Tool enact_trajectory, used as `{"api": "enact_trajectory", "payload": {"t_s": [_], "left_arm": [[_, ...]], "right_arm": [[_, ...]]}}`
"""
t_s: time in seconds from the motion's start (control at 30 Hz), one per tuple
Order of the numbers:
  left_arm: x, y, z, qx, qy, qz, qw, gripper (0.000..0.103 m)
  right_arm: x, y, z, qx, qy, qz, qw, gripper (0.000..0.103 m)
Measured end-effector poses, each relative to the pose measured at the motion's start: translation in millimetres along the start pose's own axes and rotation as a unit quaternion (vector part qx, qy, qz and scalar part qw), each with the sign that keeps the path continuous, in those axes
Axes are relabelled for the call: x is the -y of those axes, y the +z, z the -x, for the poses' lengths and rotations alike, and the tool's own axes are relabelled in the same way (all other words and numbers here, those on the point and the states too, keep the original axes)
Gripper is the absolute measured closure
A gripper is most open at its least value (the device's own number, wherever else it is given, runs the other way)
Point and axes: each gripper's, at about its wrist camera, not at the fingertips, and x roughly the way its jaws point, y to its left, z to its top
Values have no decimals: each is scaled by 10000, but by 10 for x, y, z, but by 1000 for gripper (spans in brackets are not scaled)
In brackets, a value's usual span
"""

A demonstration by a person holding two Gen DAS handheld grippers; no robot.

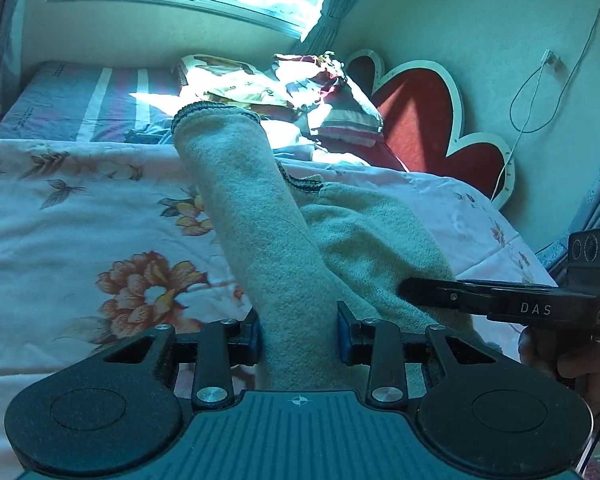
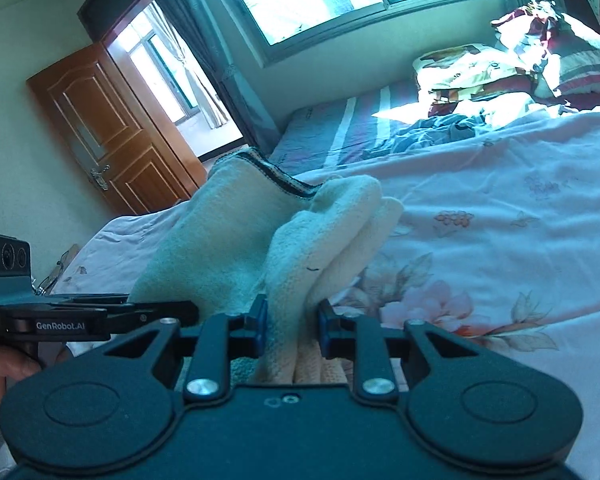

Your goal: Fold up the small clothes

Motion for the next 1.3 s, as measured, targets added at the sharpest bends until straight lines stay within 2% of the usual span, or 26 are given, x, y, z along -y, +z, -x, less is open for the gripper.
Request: {"api": "enact_trajectory", "payload": {"t_s": [0.27,0.43,0.5,0.53,0.6,0.63,0.67,0.73,0.8,0.9,0.97,1.0,1.03,1.07,1.1,1.17,1.2,1.23,1.27,1.3], "left_arm": [[-822,-454,1017,-203,746,21,9970,68],[-1405,-815,1241,-373,1070,207,9933,66],[-1558,-937,1182,-354,1265,248,9910,61],[-1606,-1009,1136,-366,1288,256,9907,58],[-1666,-1146,1124,-161,1401,336,9894,39],[-1676,-1191,1128,-85,1539,291,9876,22],[-1689,-1232,1158,0,1590,249,9870,17],[-1750,-1300,1235,91,1462,367,9885,17],[-1760,-1330,1347,176,1537,313,9875,17],[-1675,-1360,1615,307,1622,202,9861,17],[-1554,-1397,1805,444,1559,6,9868,17],[-1490,-1424,1889,518,1490,-82,9875,17],[-1419,-1437,1952,625,1453,-173,9873,20],[-1334,-1452,2012,768,1410,-292,9866,34],[-1254,-1462,2043,871,1281,-359,9873,39],[-1114,-1492,2017,933,965,-542,9895,40],[-1048,-1514,1970,888,872,-687,9898,40],[-974,-1532,1870,679,776,-811,9914,40],[-955,-1549,1779,496,800,-864,9918,40],[-923,-1591,1669,287,974,-939,9904,40]], "right_arm": [[-1145,-495,-501,-83,431,133,9989,79],[-1487,-831,-931,-390,612,-150,9972,79],[-1541,-946,-1071,-453,427,-122,9980,79],[-1556,-1000,-1132,-472,233,-12,9986,79],[-1472,-1098,-1186,-516,74,-125,9986,76],[-1395,-1123,-1183,-483,107,-317,9983,74],[-1342,-1127,-1177,-467,90,-383,9981,70],[-1308,-1135,-1163,-465,90,-379,9982,71],[-1346,-1152,-1161,-458,35,-295,9985,71],[-1350,-1092,-1100,-554,13,-511,9972,67],[-1422,-1022,-836,-199,-97,-376,9990,65],[-1486,-1008,-702,-55,-91,-221,9997,68],[-1563,-1011,-594,9,-58,-73,10000,74],[-1695,-1047,-455,89,86,215,9997,77],[-1824,-1101,-360,144,161,511,9985,78],[-2053,-1228,-300,23,216,1068,9940,83],[-2134,-1301,-315,-57,168,1327,9910,83],[-2190,-1374,-347,-102,42,1572,9875,84],[-2212,-1432,-393,-186,-59,1717,9850,86],[-2203,-1472,-454,-303,-213,1783,9833,88]]}}
